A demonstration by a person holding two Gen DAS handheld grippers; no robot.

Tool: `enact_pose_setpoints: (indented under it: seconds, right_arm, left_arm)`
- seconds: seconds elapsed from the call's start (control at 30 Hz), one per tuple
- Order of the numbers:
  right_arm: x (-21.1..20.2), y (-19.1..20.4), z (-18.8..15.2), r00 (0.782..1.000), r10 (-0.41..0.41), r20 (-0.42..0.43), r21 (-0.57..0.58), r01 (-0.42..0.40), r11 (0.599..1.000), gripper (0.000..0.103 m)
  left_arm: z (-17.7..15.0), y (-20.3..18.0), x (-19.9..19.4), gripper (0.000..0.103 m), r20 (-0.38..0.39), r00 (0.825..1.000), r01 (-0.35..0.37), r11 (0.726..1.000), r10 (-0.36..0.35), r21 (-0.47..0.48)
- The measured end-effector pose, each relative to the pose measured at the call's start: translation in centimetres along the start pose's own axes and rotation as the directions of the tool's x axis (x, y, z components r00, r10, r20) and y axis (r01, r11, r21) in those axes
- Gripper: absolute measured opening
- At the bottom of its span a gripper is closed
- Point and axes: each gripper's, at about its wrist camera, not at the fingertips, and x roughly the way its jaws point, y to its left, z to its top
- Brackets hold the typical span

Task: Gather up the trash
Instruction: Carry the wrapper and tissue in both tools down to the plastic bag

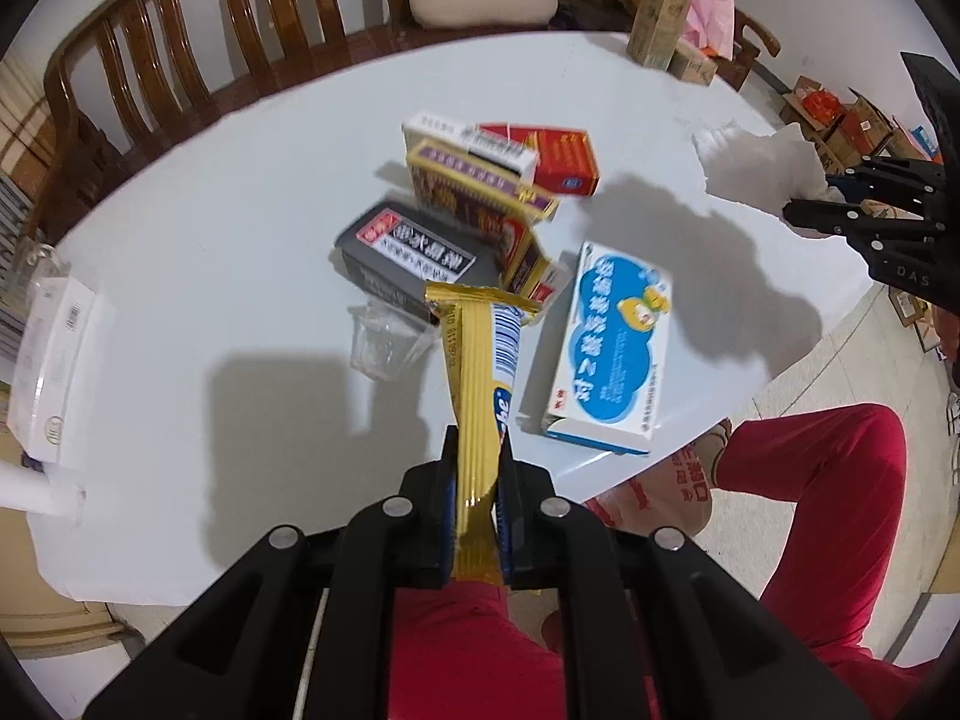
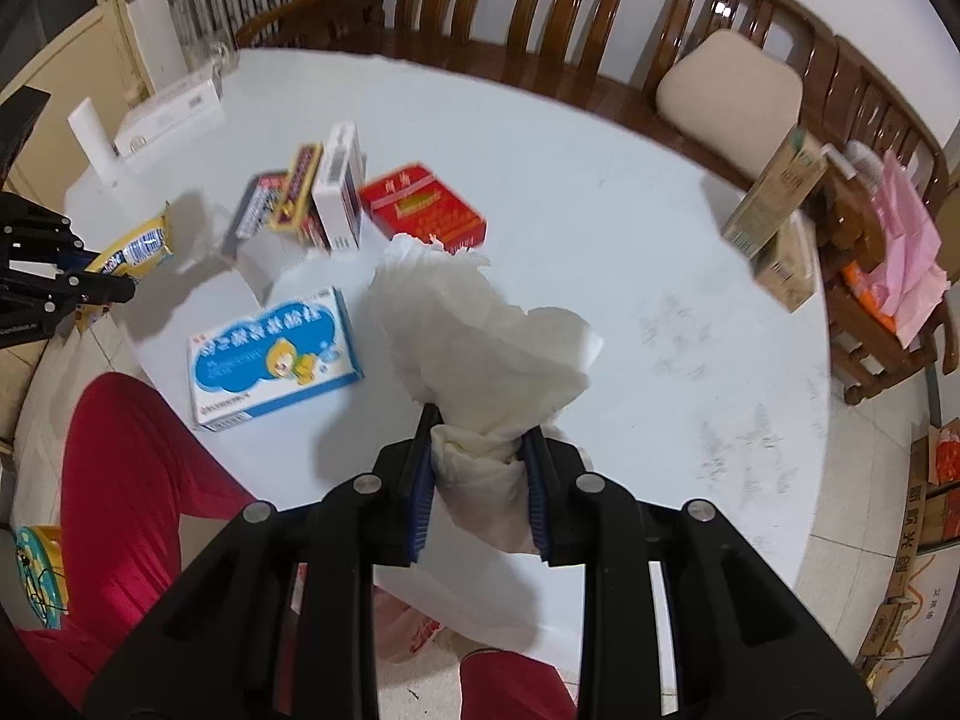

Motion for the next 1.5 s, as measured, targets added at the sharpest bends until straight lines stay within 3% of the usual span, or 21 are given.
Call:
enact_pose_setpoints:
  seconds: [0.47,0.8,1.1,1.5]
  right_arm:
    - [-10.3,3.5,-2.5,0.988,-0.022,0.154,-0.048,0.029,0.998,0.026]
    - [-14.6,6.8,-6.2,0.979,-0.023,0.201,-0.089,0.041,0.995,0.026]
    - [-15.6,9.0,-8.9,0.978,-0.017,0.207,-0.108,0.04,0.993,0.026]
    - [-12.9,11.0,-12.6,0.985,-0.004,0.175,-0.113,0.024,0.993,0.026]
  left_arm:
    - [-1.5,-5.1,-7.6,0.011,0.115,0.993,-0.004,0.997,-0.006,0.081]
    - [-3.5,-7.9,-9.2,0.011,0.148,0.989,-0.01,0.993,-0.008,0.117]
    - [-5.6,-10.3,-7.8,0.011,0.12,0.992,0.012,0.99,-0.029,0.137]
    - [-8.1,-12.8,-4.5,0.011,0.088,0.994,0.051,0.99,-0.063,0.13]
